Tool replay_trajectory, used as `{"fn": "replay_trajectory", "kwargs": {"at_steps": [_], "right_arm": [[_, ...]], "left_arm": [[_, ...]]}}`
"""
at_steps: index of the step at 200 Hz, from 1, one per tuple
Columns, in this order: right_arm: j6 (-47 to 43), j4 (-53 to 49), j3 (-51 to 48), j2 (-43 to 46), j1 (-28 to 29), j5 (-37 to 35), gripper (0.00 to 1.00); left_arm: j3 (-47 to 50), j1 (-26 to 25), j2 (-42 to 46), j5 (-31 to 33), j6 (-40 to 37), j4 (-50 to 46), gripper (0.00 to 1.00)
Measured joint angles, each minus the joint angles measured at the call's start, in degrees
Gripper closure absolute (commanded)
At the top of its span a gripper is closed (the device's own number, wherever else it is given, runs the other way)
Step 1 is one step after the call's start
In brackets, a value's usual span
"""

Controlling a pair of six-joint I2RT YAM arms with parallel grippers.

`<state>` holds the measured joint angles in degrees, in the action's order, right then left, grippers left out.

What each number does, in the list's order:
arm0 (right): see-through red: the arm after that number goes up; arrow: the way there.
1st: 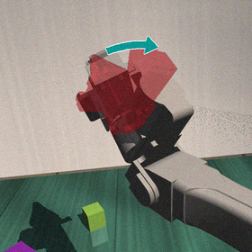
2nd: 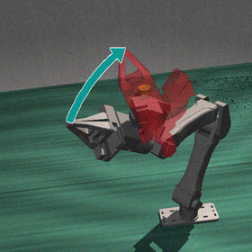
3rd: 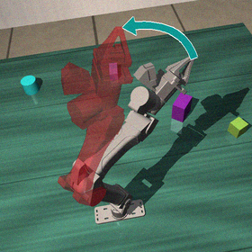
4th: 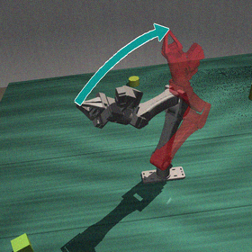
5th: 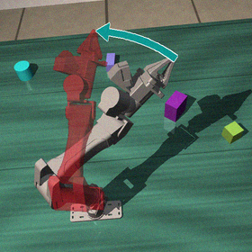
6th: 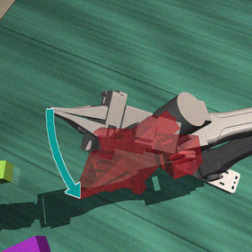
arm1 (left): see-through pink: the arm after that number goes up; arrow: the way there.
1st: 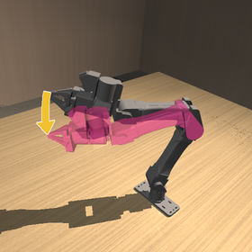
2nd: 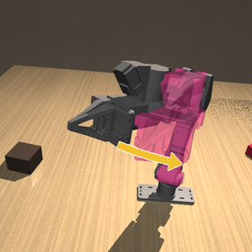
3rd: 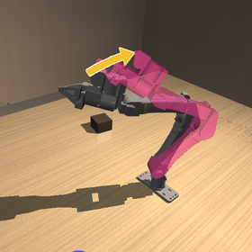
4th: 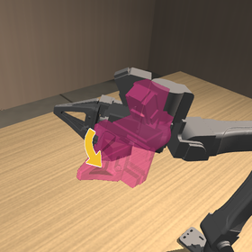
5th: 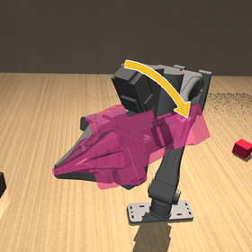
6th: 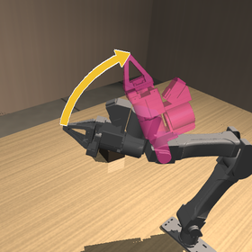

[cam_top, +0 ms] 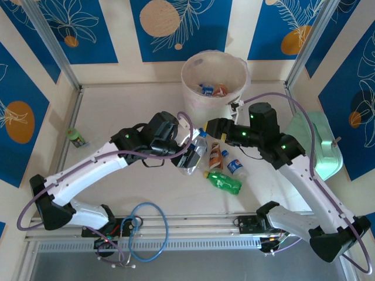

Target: Put the plastic bottles in the bin

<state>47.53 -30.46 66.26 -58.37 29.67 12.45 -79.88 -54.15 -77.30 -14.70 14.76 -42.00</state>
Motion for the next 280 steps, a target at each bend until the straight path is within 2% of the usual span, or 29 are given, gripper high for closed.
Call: {"fn": "replay_trajectory", "kwargs": {"at_steps": [71,118,132,147,171,211,250,280], "right_arm": [[-0.7,0.7,0.4,-1.6,3.2,-1.0,0.45],[-1.1,1.1,1.1,-2.2,4.0,-1.8,0.67],[-1.4,0.8,1.1,-2.2,4.0,-2.4,0.75],[-1.4,0.8,1.1,-2.2,4.0,-2.8,0.8],[-1.2,0.8,1.4,-2.2,4.0,-3.1,0.81],[-2.4,-0.7,5.9,-2.9,2.1,-4.3,0.81],[-3.3,0.8,14.0,-6.2,-6.3,-5.1,0.81],[-3.2,5.9,19.5,-11.8,-12.0,-6.3,0.81]], "left_arm": [[0.1,0.4,0.0,-1.4,0.4,1.0,0.44],[0.3,0.5,0.0,-1.4,0.9,1.2,0.43],[0.5,0.7,0.0,-1.6,1.3,1.7,0.38],[0.9,0.9,0.0,-1.6,1.6,2.6,0.22],[1.7,1.5,0.2,-1.6,3.5,4.0,0.0],[2.6,3.3,3.5,1.4,6.8,5.8,0.0],[3.7,5.2,12.3,8.3,10.8,8.1,0.0],[6.7,6.1,18.3,13.4,12.9,8.5,0.0]]}}
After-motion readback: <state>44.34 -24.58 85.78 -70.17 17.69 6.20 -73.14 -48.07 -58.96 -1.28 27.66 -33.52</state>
